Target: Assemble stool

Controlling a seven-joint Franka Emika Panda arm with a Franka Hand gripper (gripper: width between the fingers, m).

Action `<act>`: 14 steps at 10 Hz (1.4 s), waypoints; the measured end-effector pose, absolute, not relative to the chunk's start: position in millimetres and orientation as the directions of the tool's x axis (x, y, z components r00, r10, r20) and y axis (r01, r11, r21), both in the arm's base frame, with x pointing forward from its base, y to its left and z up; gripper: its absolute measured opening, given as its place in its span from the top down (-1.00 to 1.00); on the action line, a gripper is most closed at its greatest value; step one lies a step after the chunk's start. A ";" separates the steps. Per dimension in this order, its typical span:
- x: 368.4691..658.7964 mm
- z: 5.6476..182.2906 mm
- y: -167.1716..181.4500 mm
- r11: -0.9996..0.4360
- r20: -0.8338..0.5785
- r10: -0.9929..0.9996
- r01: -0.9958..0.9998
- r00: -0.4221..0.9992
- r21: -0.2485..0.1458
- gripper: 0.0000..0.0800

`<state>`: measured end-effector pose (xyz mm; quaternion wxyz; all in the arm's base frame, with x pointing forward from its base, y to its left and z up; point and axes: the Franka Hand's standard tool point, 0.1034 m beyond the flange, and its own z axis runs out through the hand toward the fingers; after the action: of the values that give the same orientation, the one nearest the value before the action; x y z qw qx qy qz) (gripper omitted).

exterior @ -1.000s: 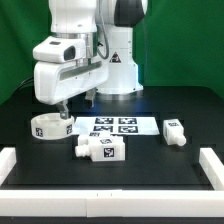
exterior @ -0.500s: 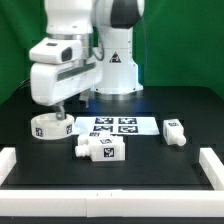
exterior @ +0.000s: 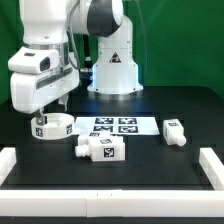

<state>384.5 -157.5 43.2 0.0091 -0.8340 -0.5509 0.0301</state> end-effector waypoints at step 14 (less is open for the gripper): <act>387.1 15.4 -179.5 -0.408 -0.053 0.913 0.907 0.405 -0.104 0.18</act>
Offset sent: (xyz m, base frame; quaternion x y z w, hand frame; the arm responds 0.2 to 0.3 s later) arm 0.0102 -0.0045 -0.0202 0.0037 0.0091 0.0070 0.9999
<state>387.1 -179.5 15.4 0.0292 -0.8376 -0.5431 0.0509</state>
